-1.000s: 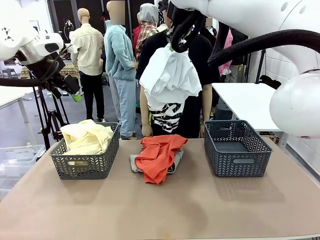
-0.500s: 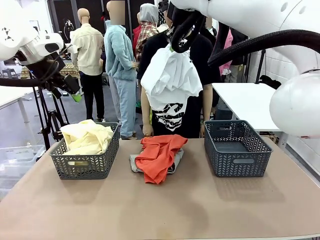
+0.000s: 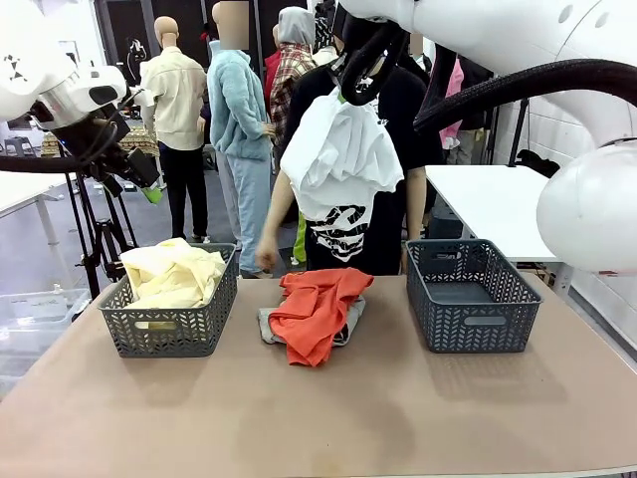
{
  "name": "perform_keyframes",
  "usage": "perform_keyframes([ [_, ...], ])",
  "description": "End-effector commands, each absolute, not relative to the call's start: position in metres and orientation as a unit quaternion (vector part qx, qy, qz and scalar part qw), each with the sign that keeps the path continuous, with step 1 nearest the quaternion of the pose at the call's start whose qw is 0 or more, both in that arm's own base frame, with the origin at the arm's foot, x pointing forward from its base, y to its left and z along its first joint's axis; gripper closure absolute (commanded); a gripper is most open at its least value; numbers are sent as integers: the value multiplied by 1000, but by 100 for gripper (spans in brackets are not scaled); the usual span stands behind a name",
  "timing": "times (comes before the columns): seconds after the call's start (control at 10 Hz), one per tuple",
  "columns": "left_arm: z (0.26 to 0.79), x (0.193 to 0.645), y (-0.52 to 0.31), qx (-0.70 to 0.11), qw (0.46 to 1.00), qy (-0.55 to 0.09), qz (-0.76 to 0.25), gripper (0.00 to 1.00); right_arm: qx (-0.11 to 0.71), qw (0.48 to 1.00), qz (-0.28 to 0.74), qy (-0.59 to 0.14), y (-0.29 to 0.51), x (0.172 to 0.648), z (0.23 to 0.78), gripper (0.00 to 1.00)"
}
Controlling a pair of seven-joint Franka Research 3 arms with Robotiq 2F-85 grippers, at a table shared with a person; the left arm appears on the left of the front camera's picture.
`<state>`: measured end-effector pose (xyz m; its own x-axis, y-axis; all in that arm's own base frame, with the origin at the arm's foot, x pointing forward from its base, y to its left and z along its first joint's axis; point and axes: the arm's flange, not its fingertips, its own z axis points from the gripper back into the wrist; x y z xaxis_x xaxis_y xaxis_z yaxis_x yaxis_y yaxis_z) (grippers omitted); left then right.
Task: Sort the tops and bottoms.
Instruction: Sort the clothes according to human instructions.
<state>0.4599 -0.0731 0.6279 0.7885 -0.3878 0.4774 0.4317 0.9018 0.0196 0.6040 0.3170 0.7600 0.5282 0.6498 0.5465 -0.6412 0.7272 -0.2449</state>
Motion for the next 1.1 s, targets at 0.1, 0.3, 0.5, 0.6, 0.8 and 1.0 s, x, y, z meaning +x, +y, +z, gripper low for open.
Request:
perform_keyframes([
  [0.1,629,460,-73,-49,945,-242,-215,0,-7,874,363,-322,316,601,765,100],
  [0.3,629,460,-73,-49,945,-242,-215,0,-7,874,363,-322,316,601,765,100],
  [0.5,629,460,-73,-49,945,-242,-215,0,-7,874,363,-322,316,601,765,100],
  [0.6,629,460,-73,-49,945,-242,-215,0,-7,874,363,-322,316,601,765,100],
  [0.8,629,460,-73,-49,945,-242,-215,0,-7,874,363,-322,316,601,765,100],
  [1.0,629,460,-73,-49,945,-242,-215,0,-7,874,363,-322,316,601,765,100],
])
